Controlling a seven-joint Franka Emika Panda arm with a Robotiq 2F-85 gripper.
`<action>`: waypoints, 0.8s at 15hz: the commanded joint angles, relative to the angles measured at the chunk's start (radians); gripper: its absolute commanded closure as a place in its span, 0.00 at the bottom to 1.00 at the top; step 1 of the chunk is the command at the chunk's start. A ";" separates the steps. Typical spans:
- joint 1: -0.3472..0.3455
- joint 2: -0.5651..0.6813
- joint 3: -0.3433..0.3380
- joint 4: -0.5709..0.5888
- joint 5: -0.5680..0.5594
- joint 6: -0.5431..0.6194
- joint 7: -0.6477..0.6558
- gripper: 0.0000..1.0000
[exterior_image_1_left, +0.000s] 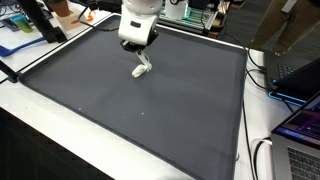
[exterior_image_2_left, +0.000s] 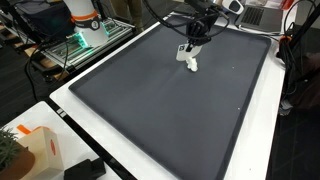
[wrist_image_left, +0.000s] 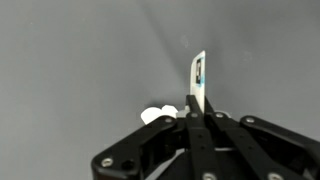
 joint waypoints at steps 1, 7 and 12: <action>0.038 0.050 -0.016 0.027 -0.052 -0.008 0.070 0.99; 0.078 0.096 -0.015 0.029 -0.119 -0.026 0.132 0.99; 0.075 0.106 -0.036 0.056 -0.132 -0.215 0.149 0.99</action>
